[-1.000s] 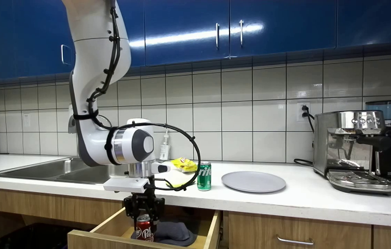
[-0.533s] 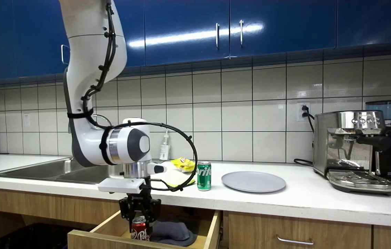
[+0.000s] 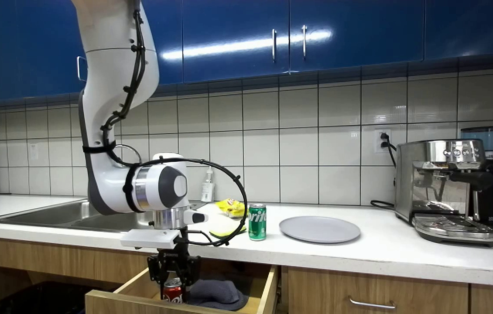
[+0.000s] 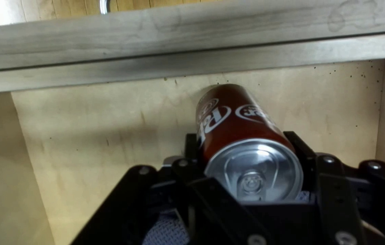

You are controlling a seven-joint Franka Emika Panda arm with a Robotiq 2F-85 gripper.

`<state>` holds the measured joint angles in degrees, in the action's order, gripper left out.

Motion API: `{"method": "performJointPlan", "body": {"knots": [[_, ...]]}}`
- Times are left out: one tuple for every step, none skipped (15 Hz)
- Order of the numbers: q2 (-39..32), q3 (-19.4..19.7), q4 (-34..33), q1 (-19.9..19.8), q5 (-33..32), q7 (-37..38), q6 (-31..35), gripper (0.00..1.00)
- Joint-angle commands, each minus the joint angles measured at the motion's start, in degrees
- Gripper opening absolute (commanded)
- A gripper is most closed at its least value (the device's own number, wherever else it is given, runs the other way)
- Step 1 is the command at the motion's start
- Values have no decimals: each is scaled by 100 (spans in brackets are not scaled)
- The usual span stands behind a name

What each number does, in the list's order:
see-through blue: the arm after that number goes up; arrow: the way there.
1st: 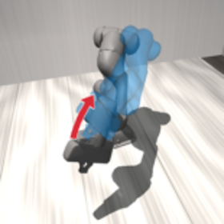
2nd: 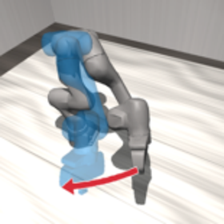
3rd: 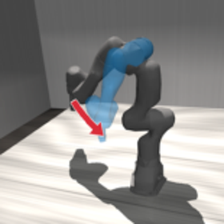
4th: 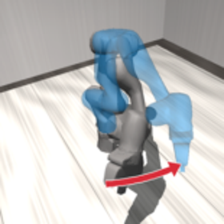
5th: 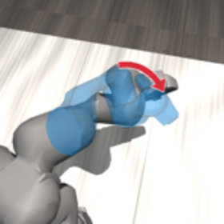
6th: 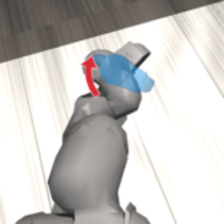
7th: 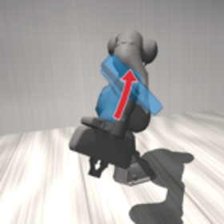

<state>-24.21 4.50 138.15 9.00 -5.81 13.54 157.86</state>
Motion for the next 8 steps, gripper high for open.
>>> {"method": "performJointPlan", "body": {"knots": [[-47,112,-16,113,-113,160,106,38],[-37,121,3,121,-120,166,144,38],[-31,116,10,115,-115,148,164,38],[-33,131,15,125,-135,141,179,38],[-30,144,17,138,-156,136,160,41],[-21,153,20,147,-173,135,146,88],[1,183,20,178,-201,173,100,89],[38,198,20,194,-211,181,41,94]]}}
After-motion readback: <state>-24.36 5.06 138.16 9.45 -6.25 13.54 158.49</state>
